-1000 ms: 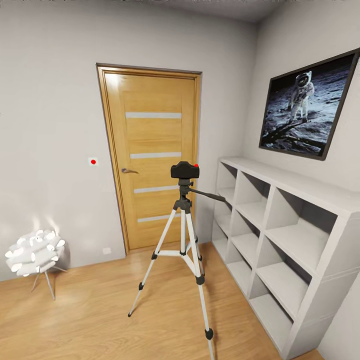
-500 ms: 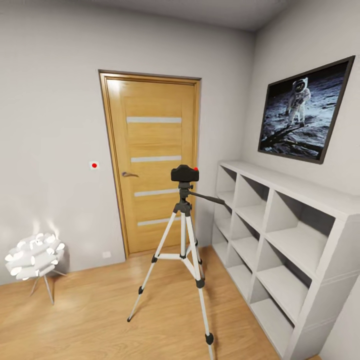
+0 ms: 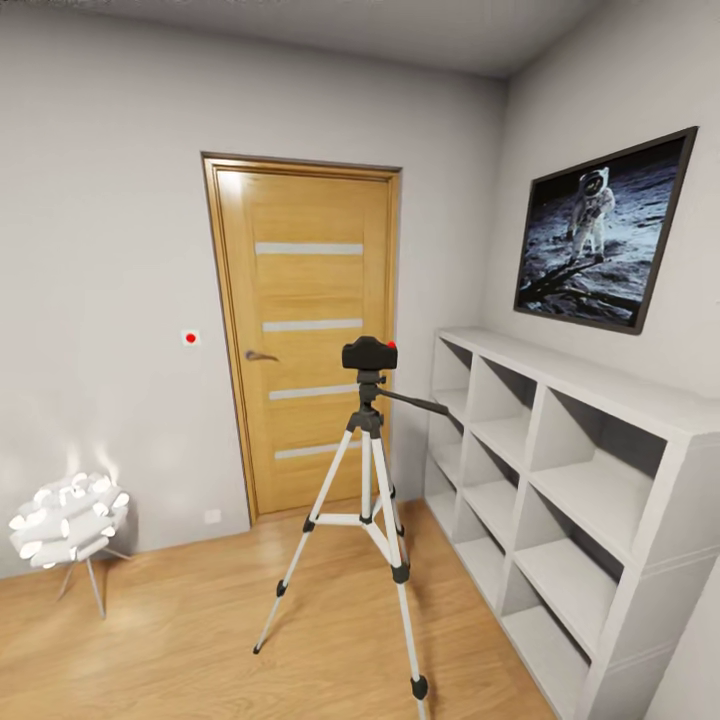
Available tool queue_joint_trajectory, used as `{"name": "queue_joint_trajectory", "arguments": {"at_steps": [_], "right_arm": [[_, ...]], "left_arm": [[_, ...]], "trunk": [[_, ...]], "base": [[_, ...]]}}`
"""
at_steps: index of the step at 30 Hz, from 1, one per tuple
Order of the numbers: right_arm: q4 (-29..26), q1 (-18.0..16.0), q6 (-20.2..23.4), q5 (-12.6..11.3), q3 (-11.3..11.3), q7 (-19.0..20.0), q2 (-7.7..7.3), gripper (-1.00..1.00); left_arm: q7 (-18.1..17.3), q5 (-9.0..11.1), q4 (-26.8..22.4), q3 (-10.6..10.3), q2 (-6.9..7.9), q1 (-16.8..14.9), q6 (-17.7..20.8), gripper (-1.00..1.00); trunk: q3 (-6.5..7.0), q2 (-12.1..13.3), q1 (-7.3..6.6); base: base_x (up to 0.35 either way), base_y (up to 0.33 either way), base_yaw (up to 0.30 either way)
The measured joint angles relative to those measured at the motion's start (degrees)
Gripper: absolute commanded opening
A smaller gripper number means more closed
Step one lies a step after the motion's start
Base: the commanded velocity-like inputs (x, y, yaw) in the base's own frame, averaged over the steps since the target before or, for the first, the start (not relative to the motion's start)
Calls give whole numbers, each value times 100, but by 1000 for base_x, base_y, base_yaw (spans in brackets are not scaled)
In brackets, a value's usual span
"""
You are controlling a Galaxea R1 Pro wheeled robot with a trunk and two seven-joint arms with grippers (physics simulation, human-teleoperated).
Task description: Attach the digital camera to the camera tripod in the bedroom.
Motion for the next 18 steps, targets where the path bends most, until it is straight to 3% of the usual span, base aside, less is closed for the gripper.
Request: {"name": "queue_joint_trajectory", "arguments": {"at_steps": [18], "right_arm": [[-3,0,18,8,7,4,0,100]], "left_arm": [[-1,-1,-2,-1,0,0,0,100]], "trunk": [[95,1,0]], "base": [[0,0,0]]}}
